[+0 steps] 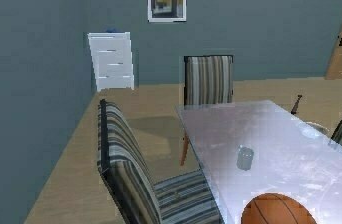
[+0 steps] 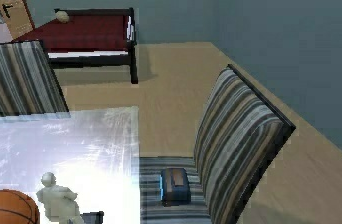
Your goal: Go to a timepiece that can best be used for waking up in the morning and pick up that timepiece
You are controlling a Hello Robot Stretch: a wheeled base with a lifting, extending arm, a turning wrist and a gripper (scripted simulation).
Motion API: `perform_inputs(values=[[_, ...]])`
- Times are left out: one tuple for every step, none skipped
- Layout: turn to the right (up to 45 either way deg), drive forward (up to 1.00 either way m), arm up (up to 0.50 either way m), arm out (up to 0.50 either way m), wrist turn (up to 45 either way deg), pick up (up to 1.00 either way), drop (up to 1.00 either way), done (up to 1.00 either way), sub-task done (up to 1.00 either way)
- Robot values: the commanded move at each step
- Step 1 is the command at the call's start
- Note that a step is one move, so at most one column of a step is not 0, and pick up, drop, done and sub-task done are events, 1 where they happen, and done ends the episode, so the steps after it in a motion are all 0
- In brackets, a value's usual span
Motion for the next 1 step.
perform_inputs(values=[[0.0,0.0,0.5,0.0,0.0,0.0,0.0,0.0,0.0]])
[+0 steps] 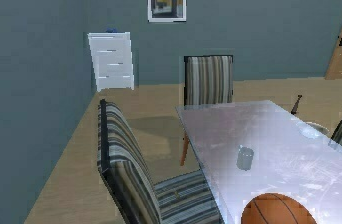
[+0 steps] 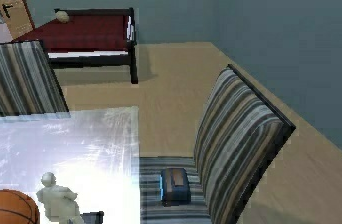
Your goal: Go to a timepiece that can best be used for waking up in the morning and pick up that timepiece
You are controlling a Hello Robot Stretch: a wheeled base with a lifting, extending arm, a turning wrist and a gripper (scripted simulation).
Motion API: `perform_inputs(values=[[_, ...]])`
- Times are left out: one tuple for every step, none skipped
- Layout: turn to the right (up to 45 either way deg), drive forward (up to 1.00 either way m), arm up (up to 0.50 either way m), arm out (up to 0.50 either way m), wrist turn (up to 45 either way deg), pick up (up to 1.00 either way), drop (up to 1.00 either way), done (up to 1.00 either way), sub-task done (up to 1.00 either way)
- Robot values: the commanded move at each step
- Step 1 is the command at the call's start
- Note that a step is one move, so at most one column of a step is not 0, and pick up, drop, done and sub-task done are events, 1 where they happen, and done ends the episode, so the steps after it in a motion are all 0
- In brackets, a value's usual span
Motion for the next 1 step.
perform_inputs(values=[[0.0,0.0,0.0,0.32,0.0,0.0,0.0,0.0,0.0]])
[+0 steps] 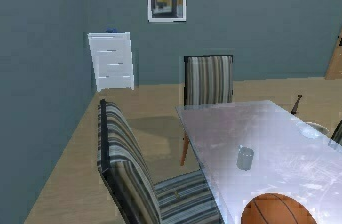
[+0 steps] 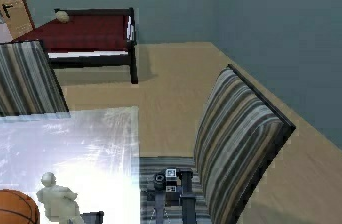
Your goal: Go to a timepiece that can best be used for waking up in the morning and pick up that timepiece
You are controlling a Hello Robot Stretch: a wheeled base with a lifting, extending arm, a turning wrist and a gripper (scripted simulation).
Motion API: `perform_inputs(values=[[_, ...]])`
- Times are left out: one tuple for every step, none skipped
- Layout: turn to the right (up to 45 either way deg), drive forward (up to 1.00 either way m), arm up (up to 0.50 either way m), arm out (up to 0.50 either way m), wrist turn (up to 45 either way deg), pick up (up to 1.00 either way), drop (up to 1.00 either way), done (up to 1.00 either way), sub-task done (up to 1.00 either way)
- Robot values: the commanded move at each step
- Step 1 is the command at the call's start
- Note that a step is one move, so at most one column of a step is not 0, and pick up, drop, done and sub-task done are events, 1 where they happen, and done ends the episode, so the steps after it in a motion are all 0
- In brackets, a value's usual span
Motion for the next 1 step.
perform_inputs(values=[[0.0,0.0,0.0,0.0,45.0,0.0,0.0,0.0,0.0]])
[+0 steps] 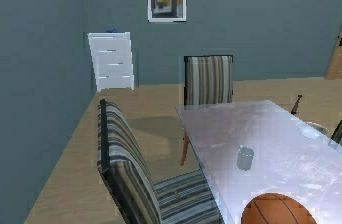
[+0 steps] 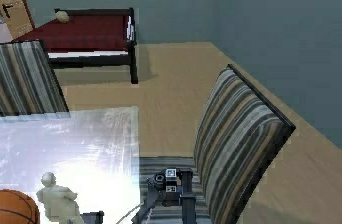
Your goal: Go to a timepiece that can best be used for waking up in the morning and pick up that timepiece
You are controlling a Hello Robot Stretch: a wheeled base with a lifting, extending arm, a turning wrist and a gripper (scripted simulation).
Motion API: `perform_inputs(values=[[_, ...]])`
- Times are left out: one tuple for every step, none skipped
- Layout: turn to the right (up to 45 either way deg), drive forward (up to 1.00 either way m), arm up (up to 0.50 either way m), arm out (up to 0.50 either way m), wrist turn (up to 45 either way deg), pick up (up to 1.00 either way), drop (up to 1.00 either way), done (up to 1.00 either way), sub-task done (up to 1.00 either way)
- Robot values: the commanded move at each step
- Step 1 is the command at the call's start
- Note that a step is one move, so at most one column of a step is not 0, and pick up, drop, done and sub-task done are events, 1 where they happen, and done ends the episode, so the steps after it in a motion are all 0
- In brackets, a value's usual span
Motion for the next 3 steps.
perform_inputs(values=[[0.0,0.0,0.0,0.0,45.0,0.0,0.0,0.0,0.0],[0.0,0.0,0.0,0.0,45.0,0.0,0.0,0.0,0.0],[0.0,0.0,0.0,0.0,39.0,0.0,0.0,0.0,0.0]])
